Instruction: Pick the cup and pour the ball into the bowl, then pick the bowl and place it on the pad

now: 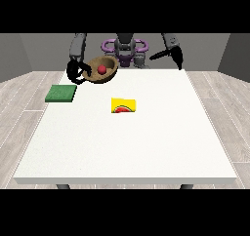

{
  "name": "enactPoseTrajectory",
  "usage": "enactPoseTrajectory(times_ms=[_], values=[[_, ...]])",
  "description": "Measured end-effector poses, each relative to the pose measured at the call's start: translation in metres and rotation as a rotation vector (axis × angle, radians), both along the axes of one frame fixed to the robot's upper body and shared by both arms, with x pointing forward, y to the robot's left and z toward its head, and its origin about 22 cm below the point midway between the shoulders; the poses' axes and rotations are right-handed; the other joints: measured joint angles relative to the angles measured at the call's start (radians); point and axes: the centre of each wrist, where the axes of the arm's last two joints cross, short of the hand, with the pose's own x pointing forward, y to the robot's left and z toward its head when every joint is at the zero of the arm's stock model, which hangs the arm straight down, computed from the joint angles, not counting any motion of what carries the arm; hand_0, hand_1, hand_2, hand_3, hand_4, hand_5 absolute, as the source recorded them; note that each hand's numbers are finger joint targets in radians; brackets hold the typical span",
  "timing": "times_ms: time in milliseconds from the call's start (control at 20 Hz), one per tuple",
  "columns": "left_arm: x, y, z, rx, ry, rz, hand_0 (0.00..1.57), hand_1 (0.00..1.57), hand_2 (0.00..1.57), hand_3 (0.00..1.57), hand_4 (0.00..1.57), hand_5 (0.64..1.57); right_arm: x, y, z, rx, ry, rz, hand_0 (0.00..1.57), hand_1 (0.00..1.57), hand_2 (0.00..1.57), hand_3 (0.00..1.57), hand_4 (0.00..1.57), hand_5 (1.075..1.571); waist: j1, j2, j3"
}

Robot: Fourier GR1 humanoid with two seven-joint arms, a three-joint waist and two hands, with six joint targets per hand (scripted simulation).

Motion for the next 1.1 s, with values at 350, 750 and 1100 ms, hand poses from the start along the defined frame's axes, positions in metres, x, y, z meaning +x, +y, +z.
enactPoseTrajectory(times_ms=[350,750,1100], values=[[-0.003,-0.004,0.0,-0.001,-0.034,0.011,0.0,0.0,0.0,0.0,0.0,1.567,-0.004,-0.073,0.028,0.036,-0.04,-0.054,1.57,1.57,1.57,1.57,1.08,1.559,-0.004,0.045,0.0018],[0.001,-0.034,0.012,0.016,-0.168,-0.021,0.0,0.0,0.0,0.0,0.0,1.565,-0.01,-0.144,0.066,0.101,-0.167,-0.107,1.57,1.57,1.57,1.57,1.05,1.561,0.021,0.181,0.0022],[0.004,-0.063,0.053,0.041,-0.339,-0.049,0.0,0.0,0.0,0.0,0.0,1.564,-0.028,-0.196,0.086,0.094,-0.31,-0.156,1.57,1.57,1.57,0.78,1.02,1.568,0.055,0.346,0.0037]])
